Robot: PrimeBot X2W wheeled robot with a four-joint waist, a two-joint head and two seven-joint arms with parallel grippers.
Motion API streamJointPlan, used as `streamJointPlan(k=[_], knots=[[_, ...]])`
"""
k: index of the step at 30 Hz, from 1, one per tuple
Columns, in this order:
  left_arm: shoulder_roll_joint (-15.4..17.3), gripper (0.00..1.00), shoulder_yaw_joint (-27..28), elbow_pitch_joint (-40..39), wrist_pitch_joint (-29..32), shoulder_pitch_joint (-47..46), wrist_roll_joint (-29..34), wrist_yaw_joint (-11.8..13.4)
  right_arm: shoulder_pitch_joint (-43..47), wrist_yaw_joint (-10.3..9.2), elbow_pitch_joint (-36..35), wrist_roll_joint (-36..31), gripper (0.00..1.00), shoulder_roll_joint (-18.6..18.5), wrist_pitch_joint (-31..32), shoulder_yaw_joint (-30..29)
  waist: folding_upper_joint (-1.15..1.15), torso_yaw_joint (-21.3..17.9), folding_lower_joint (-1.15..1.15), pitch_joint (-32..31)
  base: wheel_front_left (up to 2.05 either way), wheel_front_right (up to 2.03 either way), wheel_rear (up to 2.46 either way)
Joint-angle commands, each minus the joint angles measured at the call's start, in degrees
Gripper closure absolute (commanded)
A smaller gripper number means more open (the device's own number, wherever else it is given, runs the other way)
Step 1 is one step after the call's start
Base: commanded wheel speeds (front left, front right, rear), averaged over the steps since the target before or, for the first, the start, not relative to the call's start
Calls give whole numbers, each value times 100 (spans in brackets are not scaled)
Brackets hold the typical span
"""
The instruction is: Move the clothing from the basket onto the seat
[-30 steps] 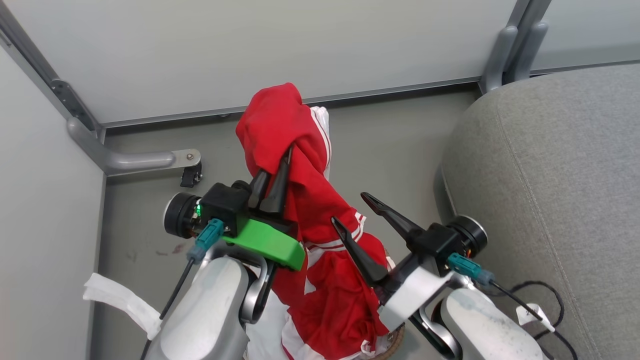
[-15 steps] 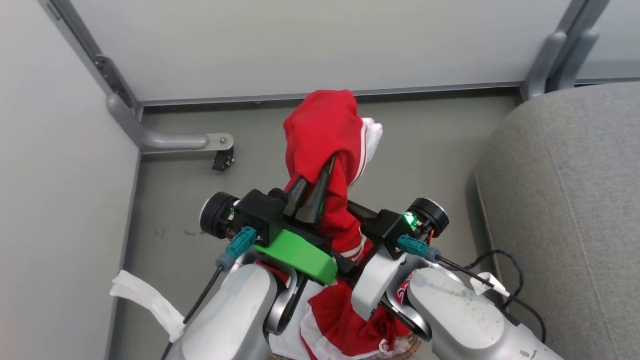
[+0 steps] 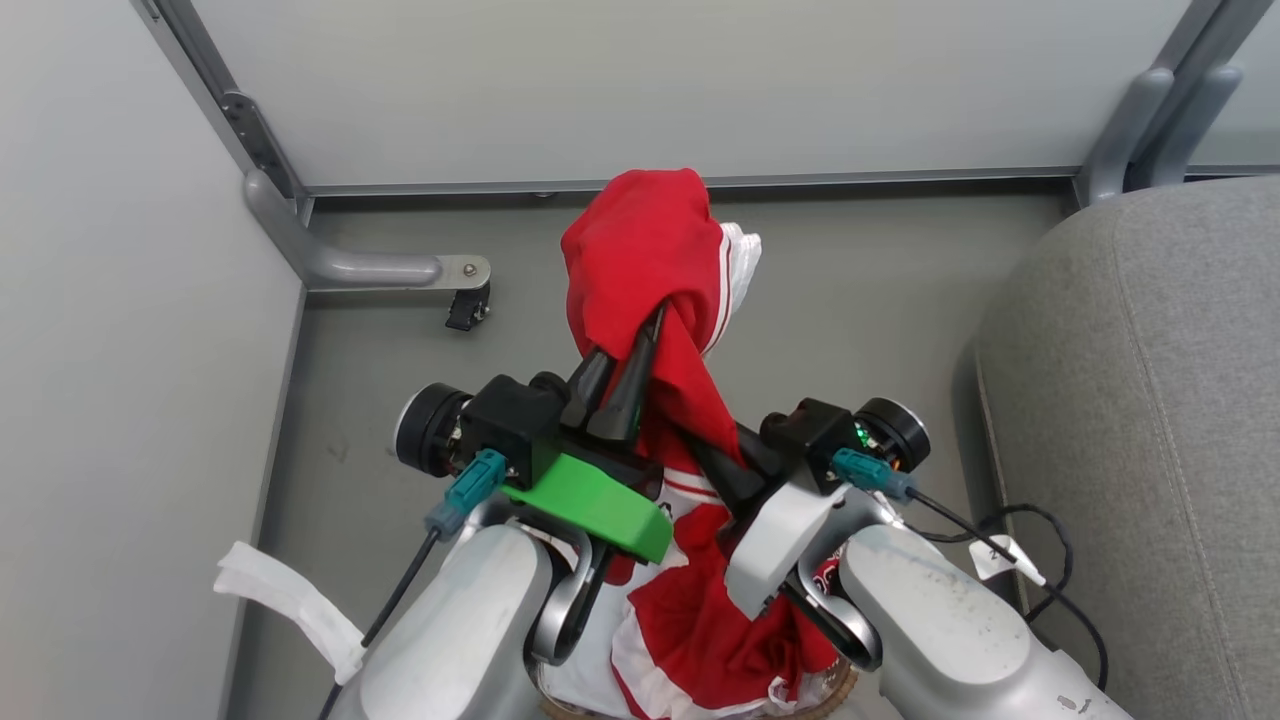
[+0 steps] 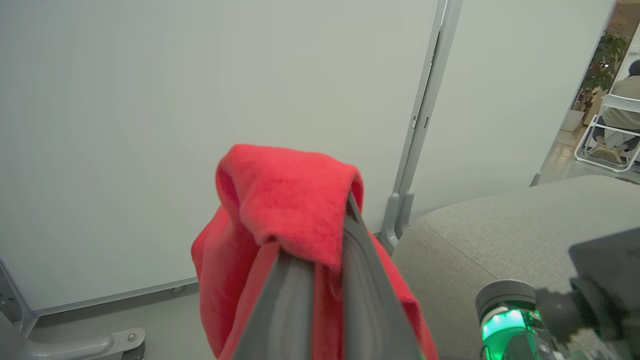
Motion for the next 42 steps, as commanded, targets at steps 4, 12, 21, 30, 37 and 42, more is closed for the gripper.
streamJointPlan(k=[4,12,21,30,37,42], knots=[[12,0,157,30,-1,61,140,53,248,-7,-268,-59,100,-26,-4,-423,0,-281,0,28,0,0,0],[14,0,465,290,0,273,419,-2,760,-7,-833,-86,100,-23,-5,-1116,0,-1151,0,-23,0,0,0],[15,0,753,492,-1,471,681,-153,1203,-7,-1339,-100,100,-15,-5,-1581,0,-2478,0,1,0,0,0],[17,0,931,565,0,605,833,-234,1415,-7,-1637,-188,100,-18,-5,-1875,0,-3526,0,25,0,0,0],[20,0,824,500,-1,619,951,-305,1089,-7,-1858,-532,100,-116,-5,-2345,0,-3878,0,234,0,0,0],[24,0,731,526,-1,489,1034,-351,402,-7,-2029,-787,100,-625,-5,-2650,0,-3890,0,571,0,0,0]])
